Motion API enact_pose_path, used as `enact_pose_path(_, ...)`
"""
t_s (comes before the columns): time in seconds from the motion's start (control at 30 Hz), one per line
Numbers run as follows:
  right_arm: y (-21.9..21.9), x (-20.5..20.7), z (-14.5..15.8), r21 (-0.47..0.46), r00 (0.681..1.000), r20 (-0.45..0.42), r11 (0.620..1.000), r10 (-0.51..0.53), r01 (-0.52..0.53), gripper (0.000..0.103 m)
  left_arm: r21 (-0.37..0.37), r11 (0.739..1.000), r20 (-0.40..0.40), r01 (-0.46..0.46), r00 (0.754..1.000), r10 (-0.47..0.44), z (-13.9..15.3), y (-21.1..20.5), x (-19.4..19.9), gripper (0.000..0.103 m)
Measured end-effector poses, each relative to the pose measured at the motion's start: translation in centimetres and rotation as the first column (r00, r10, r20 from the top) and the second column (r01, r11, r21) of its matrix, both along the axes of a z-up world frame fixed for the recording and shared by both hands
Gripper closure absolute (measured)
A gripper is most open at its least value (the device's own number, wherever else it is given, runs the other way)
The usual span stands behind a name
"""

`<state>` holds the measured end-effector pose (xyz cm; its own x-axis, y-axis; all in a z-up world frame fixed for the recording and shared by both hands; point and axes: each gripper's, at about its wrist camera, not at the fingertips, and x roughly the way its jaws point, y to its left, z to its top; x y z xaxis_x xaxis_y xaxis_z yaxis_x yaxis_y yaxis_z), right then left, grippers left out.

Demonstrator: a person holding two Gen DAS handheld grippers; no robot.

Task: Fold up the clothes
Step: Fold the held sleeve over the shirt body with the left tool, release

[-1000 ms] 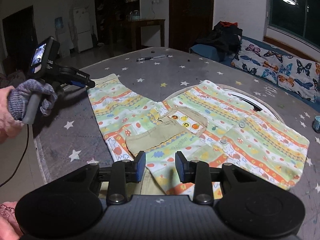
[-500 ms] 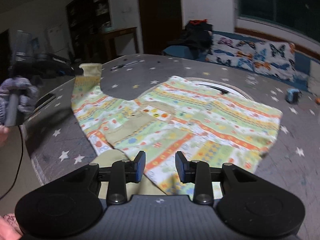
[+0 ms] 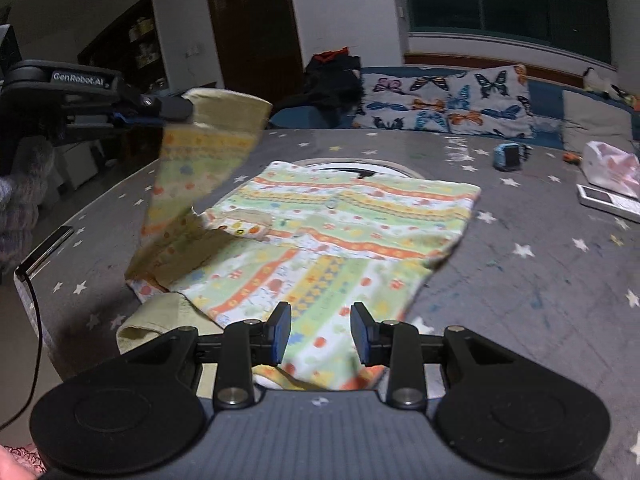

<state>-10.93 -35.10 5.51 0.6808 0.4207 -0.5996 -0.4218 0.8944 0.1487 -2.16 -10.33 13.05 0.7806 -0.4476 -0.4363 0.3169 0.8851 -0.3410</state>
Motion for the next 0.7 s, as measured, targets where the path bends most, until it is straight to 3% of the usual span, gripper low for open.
enact_pose_path(0.17,-1.5,-0.5,-0.3,0.013,0.999,-0.007,0.999,-0.041,0.041,0.071,0.017,0.994,-0.021,0.110,0.994,-0.110,-1.8,-3.6,-0.2,0.095)
enact_pose_path(0.5,-2.6,-0.4,-0.5,0.025,0.995,-0.013,0.995,-0.096,0.096,0.071,0.072,0.970,-0.153,0.232,0.964,-0.219,-7.2,-6.7,-0.8,0.092)
enact_pose_path(0.57,-2.5,-0.1,-0.3,0.027,0.995,-0.010,0.995,-0.099,0.100,0.071,0.072,0.967,-0.162,0.246,0.959,-0.232,-7.5,-6.6,-1.1,0.082)
enact_pose_path(0.6,-2.4,0.1,-0.3,0.028,0.995,-0.010,0.995,-0.100,0.100,0.071,0.074,0.965,-0.163,0.250,0.958,-0.236,-7.6,-6.5,-1.2,0.071)
enact_pose_path(0.7,-1.9,0.7,-0.2,0.034,0.995,-0.010,0.995,-0.098,0.098,0.071,0.076,0.964,-0.162,0.256,0.957,-0.241,-7.7,-5.7,-1.5,0.068)
